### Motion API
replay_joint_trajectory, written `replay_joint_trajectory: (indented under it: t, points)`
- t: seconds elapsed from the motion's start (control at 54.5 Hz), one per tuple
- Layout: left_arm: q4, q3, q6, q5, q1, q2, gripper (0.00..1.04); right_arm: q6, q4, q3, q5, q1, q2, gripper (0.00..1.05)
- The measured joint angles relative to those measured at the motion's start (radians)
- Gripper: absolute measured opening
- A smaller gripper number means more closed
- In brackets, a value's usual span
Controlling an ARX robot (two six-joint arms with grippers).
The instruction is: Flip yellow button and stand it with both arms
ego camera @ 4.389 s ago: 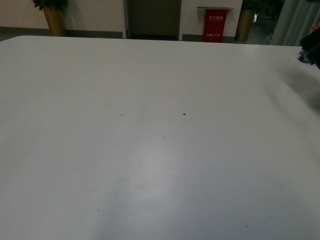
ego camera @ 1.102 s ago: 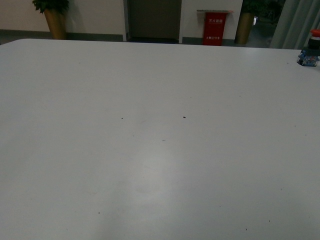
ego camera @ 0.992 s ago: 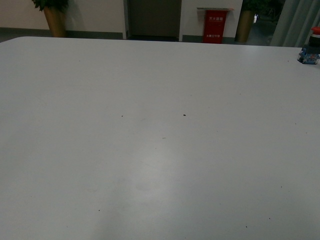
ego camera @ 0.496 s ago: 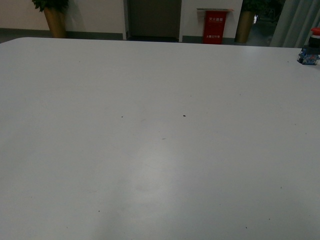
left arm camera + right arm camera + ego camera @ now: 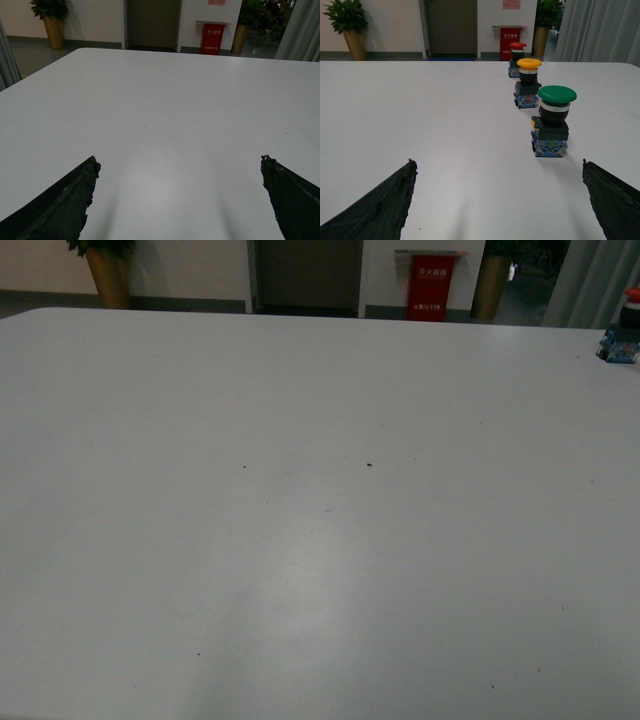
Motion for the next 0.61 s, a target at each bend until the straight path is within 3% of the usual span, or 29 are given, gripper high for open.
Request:
replay_joint_trajectory:
  t: [0.606]
  points:
    - [0.000,0.000,0.000,0.000,0.000,0.000,0.98,0.000,0.000,0.000,0.000,0.000,0.000,0.97]
